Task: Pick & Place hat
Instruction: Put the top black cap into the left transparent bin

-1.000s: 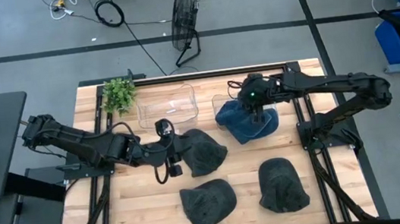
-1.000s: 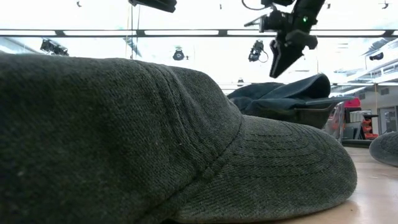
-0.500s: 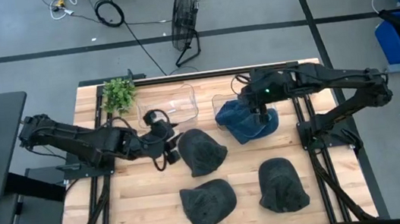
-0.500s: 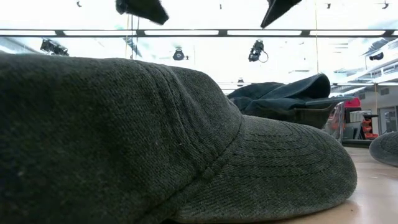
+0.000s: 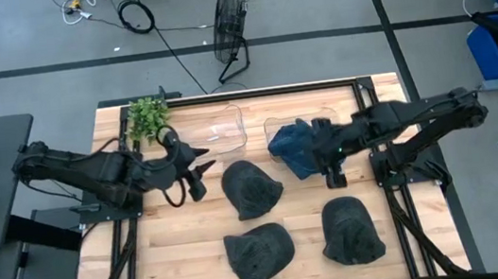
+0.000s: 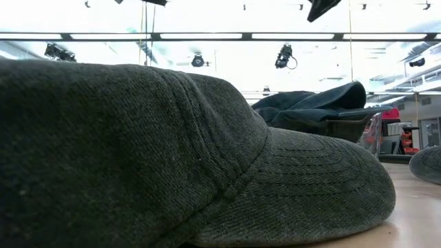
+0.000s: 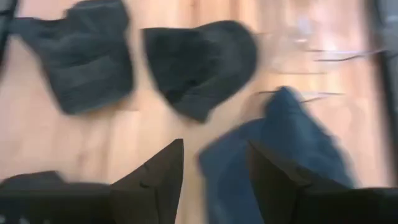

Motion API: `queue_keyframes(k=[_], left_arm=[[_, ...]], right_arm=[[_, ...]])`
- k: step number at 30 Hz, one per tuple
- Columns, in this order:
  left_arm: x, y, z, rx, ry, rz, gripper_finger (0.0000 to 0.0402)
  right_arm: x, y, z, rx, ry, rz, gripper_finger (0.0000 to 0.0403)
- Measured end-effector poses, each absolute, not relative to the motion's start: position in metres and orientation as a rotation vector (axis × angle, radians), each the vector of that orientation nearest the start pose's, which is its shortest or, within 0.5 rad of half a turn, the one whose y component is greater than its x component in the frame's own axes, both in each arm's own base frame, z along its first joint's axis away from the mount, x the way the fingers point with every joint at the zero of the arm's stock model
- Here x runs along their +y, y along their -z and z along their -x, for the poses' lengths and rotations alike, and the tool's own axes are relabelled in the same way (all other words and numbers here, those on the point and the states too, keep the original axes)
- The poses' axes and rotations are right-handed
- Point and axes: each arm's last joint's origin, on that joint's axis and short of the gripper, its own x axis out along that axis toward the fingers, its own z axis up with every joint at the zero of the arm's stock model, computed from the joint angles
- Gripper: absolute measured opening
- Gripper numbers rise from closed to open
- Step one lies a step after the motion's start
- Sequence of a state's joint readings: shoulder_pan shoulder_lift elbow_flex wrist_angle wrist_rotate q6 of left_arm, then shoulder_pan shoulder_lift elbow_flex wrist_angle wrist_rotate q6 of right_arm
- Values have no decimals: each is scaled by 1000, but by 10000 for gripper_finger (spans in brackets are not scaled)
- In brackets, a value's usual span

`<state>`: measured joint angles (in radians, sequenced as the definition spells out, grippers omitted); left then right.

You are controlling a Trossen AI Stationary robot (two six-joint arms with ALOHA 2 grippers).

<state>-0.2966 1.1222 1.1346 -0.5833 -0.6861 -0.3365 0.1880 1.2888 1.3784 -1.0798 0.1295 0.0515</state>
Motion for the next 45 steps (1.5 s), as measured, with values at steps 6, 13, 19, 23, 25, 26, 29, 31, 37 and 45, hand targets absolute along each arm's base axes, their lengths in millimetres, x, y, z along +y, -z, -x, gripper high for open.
queue_keyframes(k=[6, 13, 19, 23, 25, 26, 29, 31, 37, 45], left_arm=[[-53, -349, -229, 472, -372, 134, 161], [-65, -329, -248, 554, -349, 195, 161], [-76, -299, -271, 644, -380, 223, 161], [-82, -275, -287, 718, -407, 199, 161], [-85, -261, -295, 773, -393, 143, 161], [-87, -253, -299, 814, -366, 109, 161], [-92, -230, -310, 907, -284, 54, 161], [-96, -217, -318, 924, -268, 39, 161], [-95, -181, -335, 1004, -233, -118, 161], [-81, -132, -350, 1135, -249, -125, 161]], right_arm=[[65, -329, -236, 1004, -138, 17, 178], [90, -300, -237, 976, -233, -23, 178], [109, -283, -233, 947, -278, -56, 178], [120, -275, -231, 921, -274, -86, 178], [124, -269, -228, 920, -272, -82, 178], [126, -267, -227, 923, -269, -81, 178], [129, -261, -223, 934, -264, -59, 178], [130, -259, -222, 938, -260, -50, 178], [130, -260, -223, 920, -251, -36, 178], [130, -260, -223, 915, -252, -41, 178]])
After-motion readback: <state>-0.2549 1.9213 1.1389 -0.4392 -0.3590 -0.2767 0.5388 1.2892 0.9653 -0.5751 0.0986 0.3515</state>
